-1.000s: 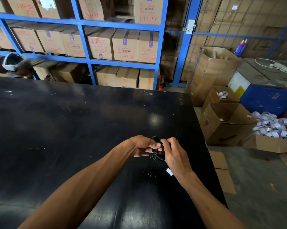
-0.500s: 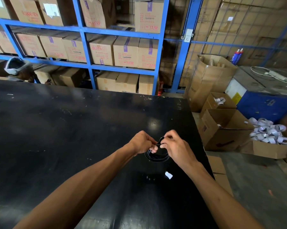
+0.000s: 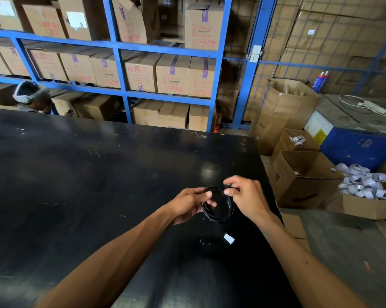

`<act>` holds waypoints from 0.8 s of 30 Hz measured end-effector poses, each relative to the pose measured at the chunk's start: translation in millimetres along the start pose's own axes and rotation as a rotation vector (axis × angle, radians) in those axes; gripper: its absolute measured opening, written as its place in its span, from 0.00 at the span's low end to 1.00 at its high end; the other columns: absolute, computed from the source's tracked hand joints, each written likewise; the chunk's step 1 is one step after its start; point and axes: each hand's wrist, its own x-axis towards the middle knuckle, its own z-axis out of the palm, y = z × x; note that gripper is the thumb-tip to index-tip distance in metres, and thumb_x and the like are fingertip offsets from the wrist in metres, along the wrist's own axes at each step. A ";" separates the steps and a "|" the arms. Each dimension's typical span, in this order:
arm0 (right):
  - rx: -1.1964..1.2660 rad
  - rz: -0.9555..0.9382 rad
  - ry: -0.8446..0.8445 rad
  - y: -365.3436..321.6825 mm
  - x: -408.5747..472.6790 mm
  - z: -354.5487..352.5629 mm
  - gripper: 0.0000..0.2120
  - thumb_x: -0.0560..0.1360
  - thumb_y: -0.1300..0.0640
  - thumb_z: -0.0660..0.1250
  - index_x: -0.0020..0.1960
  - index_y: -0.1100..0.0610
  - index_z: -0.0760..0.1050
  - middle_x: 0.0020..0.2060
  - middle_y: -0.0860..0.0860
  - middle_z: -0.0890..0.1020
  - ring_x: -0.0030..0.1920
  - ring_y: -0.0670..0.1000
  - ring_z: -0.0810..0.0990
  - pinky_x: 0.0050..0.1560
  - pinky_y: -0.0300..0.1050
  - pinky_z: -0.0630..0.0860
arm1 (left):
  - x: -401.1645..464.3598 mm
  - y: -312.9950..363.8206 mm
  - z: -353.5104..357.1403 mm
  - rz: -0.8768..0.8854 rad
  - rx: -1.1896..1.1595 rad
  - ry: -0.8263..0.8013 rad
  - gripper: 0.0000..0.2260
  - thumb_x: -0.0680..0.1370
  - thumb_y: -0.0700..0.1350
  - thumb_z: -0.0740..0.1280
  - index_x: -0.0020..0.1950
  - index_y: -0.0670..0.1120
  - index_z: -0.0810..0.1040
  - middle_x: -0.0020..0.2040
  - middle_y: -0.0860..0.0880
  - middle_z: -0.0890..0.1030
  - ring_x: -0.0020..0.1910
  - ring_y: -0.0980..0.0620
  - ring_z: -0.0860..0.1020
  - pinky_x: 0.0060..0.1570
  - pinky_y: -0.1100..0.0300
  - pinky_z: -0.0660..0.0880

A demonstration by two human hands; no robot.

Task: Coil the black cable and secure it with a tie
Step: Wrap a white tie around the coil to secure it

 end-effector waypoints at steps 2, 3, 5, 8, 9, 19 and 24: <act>0.000 0.050 0.006 -0.6 3.0 -1.9 0.10 0.72 0.61 0.75 0.51 0.52 0.87 0.44 0.50 0.89 0.49 0.49 0.86 0.52 0.43 0.80 | -0.4 -3.1 -0.4 -0.006 -0.109 -0.048 0.08 0.81 0.40 0.66 0.54 0.41 0.84 0.40 0.45 0.78 0.45 0.47 0.80 0.58 0.52 0.78; -0.013 0.064 0.009 -1.5 4.4 -2.7 0.09 0.71 0.62 0.76 0.50 0.53 0.87 0.44 0.50 0.89 0.48 0.49 0.86 0.52 0.42 0.80 | 0.6 -2.4 -1.3 -0.022 -0.125 -0.072 0.08 0.81 0.39 0.65 0.55 0.40 0.83 0.40 0.46 0.78 0.45 0.46 0.80 0.59 0.50 0.77; -0.055 0.086 0.011 -3.4 7.1 -3.2 0.08 0.71 0.62 0.76 0.49 0.54 0.88 0.44 0.50 0.89 0.48 0.49 0.85 0.51 0.39 0.78 | 1.8 3.0 -5.9 -0.066 -0.106 -0.128 0.08 0.81 0.39 0.64 0.56 0.39 0.81 0.42 0.45 0.79 0.48 0.46 0.80 0.59 0.50 0.77; -0.051 0.102 0.005 -6.4 12.5 -0.1 0.08 0.72 0.63 0.76 0.50 0.55 0.88 0.46 0.51 0.89 0.50 0.51 0.85 0.51 0.37 0.76 | 4.5 8.4 -12.8 -0.117 -0.040 -0.122 0.08 0.80 0.36 0.65 0.54 0.40 0.83 0.44 0.43 0.82 0.49 0.45 0.81 0.61 0.49 0.76; -0.050 0.084 0.002 -8.1 12.8 1.5 0.09 0.72 0.63 0.76 0.51 0.55 0.87 0.47 0.51 0.88 0.51 0.51 0.85 0.51 0.37 0.76 | 5.4 8.8 -14.1 -0.116 -0.029 -0.095 0.08 0.79 0.34 0.66 0.55 0.39 0.84 0.43 0.42 0.82 0.48 0.45 0.82 0.61 0.48 0.77; 0.628 0.714 -0.247 -11.7 -5.4 27.2 0.17 0.78 0.45 0.70 0.61 0.54 0.75 0.47 0.52 0.82 0.42 0.49 0.83 0.40 0.42 0.81 | 2.7 0.0 -30.8 0.112 -0.385 0.133 0.09 0.80 0.32 0.61 0.56 0.36 0.79 0.41 0.42 0.81 0.46 0.45 0.83 0.55 0.52 0.81; 0.874 0.776 -0.111 12.2 -2.5 47.9 0.11 0.77 0.67 0.71 0.58 0.70 0.80 0.42 0.58 0.83 0.36 0.48 0.80 0.34 0.37 0.80 | 4.5 -6.8 -30.5 -0.087 -0.142 0.161 0.09 0.79 0.34 0.67 0.59 0.39 0.80 0.49 0.42 0.85 0.51 0.44 0.84 0.51 0.51 0.82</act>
